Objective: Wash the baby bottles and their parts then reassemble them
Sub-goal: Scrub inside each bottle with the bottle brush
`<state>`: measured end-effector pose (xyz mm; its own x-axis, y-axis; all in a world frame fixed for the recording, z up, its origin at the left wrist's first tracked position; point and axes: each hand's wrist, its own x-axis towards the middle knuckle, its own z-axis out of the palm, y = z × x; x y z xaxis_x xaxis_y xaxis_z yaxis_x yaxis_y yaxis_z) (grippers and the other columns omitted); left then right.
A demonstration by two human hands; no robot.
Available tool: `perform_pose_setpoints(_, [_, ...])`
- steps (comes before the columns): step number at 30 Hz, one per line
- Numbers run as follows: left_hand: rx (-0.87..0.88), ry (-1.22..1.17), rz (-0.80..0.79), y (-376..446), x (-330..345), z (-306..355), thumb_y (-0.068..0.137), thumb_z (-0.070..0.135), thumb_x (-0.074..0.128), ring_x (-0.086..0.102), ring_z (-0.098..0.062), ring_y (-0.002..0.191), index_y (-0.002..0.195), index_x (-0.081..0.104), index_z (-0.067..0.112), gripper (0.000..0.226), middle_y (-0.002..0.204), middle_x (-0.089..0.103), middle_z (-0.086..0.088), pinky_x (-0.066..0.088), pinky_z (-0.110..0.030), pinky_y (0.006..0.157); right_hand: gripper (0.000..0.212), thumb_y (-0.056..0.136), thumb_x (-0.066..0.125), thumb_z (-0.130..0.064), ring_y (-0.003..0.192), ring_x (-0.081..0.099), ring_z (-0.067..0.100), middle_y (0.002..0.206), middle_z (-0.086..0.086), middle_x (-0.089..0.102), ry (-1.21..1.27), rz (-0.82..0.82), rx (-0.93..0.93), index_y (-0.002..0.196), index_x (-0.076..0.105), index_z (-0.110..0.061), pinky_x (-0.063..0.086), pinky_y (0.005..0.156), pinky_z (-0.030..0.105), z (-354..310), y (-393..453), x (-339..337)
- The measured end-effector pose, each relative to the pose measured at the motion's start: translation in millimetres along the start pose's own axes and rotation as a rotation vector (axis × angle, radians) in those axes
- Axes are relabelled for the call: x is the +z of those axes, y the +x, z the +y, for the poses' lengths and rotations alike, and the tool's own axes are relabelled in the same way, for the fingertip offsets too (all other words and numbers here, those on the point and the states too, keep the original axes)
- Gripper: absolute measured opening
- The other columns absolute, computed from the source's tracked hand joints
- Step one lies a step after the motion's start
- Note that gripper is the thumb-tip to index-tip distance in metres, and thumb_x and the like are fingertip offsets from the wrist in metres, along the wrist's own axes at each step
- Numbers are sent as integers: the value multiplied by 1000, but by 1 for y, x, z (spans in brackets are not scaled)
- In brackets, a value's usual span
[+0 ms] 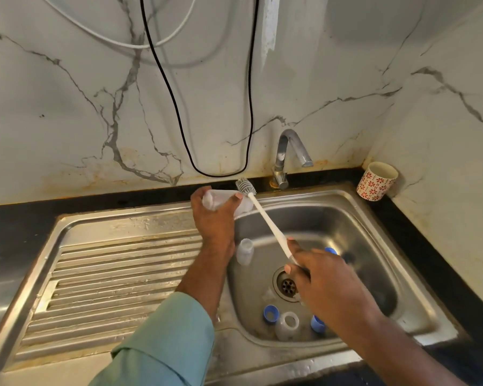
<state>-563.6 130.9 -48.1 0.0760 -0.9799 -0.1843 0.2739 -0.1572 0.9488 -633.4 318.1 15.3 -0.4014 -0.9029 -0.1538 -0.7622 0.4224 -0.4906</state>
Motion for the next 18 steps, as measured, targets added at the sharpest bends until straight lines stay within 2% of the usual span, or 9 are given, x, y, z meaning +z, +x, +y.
perform_pose_setpoints(4, [-10,-47,48,4,1,-1,70,11,88,59,-17,102,115,50,30,62,111,54,5,61,-39,81,42,102,42,-35,71,62,11,94,-6,57,-11,-12,19,144,41,-33,56,68,29,-1,-8,-2])
perform_pose_setpoints(6, [-60,-104,88,9,-1,-1,72,10,87,59,-23,107,117,50,31,62,118,53,0,61,-41,81,38,102,43,-34,70,63,12,92,-7,57,2,-36,19,140,47,-31,57,69,28,-5,-14,0])
perform_pose_setpoints(8, [-82,-74,92,8,-1,-4,72,12,88,57,-24,111,115,50,33,61,122,52,-2,62,-39,79,40,103,41,-35,72,64,13,92,-5,57,-17,-44,16,142,43,-31,57,71,31,-7,-12,0])
perform_pose_setpoints(11, [-118,-79,80,3,-3,-6,72,10,87,59,-26,110,104,52,33,53,116,54,-1,62,-37,74,45,103,40,-34,66,62,11,88,-7,56,-39,-50,15,148,34,-33,58,65,29,-7,-4,0])
perform_pose_setpoints(15, [-227,-222,183,14,-14,3,75,8,85,56,-31,111,110,50,29,54,123,51,-5,62,-33,63,46,103,41,-36,66,59,9,85,-6,56,-11,-103,-19,148,34,-35,57,67,29,-7,-13,-3])
perform_pose_setpoints(18, [-293,-240,160,9,-9,9,77,9,83,55,-32,113,114,46,27,55,126,48,-7,63,-39,70,46,103,40,-37,72,60,10,89,-6,54,-55,-69,-26,149,33,-35,55,70,28,-7,-4,-6])
